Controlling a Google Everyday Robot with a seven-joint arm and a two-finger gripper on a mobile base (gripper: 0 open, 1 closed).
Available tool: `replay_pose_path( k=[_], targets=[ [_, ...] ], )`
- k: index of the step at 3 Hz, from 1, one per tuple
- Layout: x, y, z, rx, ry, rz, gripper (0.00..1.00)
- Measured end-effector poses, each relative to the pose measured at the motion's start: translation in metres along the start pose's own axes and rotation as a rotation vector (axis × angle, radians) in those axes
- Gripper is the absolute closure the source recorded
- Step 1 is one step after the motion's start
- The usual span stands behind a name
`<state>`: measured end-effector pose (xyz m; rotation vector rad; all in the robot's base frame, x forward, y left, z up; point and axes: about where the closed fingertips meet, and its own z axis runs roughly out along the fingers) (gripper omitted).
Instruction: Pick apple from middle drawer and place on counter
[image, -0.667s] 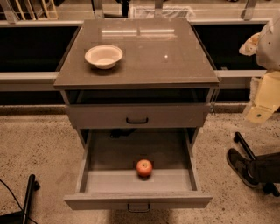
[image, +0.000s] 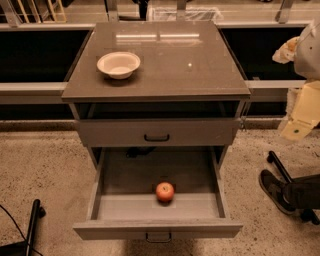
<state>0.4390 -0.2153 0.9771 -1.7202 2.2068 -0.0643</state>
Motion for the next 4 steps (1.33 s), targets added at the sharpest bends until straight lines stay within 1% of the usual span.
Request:
replay_pose_path(
  k=[1, 2, 3, 4],
  targets=[
    [0.008, 0.009, 0.051, -0.078, -0.125, 0.019, 0.0],
    [0.006, 0.043, 0.12, -0.164, -0.319, 0.141, 0.0],
    [-0.012, 0.096, 0.194, -0.26, -0.548, 0.251, 0.0],
    [-0.014, 0.122, 0.223, -0.293, -0.651, 0.375, 0.0]
  ],
)
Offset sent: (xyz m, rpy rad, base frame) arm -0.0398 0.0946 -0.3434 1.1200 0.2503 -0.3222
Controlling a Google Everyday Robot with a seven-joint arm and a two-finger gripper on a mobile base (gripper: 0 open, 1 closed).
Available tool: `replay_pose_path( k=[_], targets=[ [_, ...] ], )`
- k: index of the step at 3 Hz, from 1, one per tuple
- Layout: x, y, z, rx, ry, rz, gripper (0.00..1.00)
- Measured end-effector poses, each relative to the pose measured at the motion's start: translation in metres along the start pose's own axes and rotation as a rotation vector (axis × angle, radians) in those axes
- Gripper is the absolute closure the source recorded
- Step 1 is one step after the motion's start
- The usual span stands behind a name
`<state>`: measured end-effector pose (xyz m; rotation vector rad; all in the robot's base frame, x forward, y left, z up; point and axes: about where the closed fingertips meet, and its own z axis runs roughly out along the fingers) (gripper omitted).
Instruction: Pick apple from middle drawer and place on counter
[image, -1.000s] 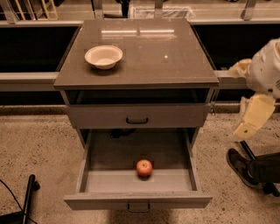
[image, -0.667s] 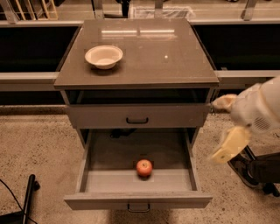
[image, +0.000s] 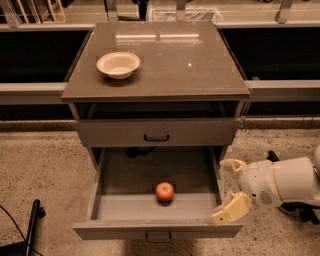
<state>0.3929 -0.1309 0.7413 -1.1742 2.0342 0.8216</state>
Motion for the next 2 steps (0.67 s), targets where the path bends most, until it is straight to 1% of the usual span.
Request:
replay_pose_path(
  k=[1, 2],
  targets=[
    [-0.001, -0.001, 0.002, 0.001, -0.001, -0.003, 0.0],
    [-0.004, -0.027, 0.04, 0.011, -0.034, -0.109, 0.0]
  ],
)
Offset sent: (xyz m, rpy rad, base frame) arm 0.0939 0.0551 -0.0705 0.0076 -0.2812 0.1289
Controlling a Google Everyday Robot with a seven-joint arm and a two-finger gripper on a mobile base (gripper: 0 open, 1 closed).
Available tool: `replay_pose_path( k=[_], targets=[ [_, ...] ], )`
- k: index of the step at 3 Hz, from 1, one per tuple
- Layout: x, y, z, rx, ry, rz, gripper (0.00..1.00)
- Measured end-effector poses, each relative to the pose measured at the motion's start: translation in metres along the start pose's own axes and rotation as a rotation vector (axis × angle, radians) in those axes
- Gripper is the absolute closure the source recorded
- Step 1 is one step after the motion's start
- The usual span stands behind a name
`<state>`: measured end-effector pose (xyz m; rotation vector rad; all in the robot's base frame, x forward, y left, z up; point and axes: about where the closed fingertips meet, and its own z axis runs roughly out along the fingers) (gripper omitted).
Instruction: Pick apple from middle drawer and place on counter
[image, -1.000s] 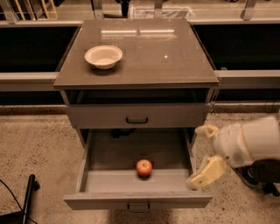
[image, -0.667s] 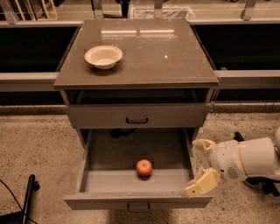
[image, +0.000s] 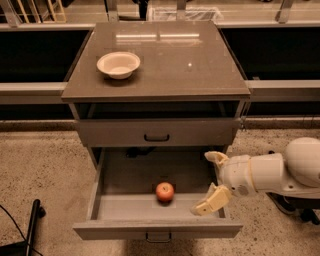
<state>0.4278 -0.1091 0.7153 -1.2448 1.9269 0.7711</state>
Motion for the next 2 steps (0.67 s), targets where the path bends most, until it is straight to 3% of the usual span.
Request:
replay_pose_path(
  k=[1, 2],
  targets=[
    [0.056, -0.029, 0.08, -0.012, 0.076, -0.085, 0.0],
    [0.125, -0.059, 0.145, 0.006, 0.158, -0.103, 0.0]
  ],
)
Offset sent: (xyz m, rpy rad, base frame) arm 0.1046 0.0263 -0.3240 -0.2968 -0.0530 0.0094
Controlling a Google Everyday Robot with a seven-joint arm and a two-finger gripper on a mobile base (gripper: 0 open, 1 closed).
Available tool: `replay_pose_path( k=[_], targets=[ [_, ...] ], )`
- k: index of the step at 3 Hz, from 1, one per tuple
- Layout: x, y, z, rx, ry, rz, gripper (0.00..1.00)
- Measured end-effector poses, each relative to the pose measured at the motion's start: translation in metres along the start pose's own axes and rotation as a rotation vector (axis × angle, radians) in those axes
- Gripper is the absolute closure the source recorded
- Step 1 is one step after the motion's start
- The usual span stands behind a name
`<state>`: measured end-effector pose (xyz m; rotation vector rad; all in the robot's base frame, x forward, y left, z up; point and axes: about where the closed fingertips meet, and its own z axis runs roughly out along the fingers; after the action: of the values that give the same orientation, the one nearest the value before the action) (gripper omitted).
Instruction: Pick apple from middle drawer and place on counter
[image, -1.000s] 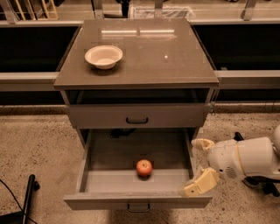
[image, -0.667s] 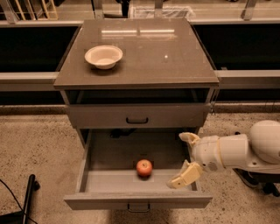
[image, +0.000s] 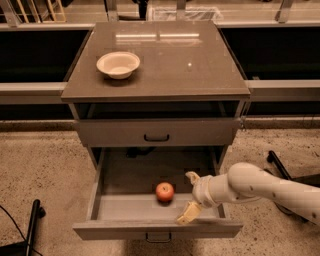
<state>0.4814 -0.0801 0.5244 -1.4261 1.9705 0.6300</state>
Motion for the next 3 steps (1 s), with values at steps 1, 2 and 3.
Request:
replay_pose_path(
  k=[1, 2, 3],
  targets=[
    [0.017, -0.015, 0.026, 0.041, 0.013, 0.0, 0.0],
    [0.008, -0.008, 0.027, 0.028, -0.003, -0.019, 0.0],
    [0.011, -0.025, 0.049, 0.027, -0.01, -0.056, 0.02]
  ],
)
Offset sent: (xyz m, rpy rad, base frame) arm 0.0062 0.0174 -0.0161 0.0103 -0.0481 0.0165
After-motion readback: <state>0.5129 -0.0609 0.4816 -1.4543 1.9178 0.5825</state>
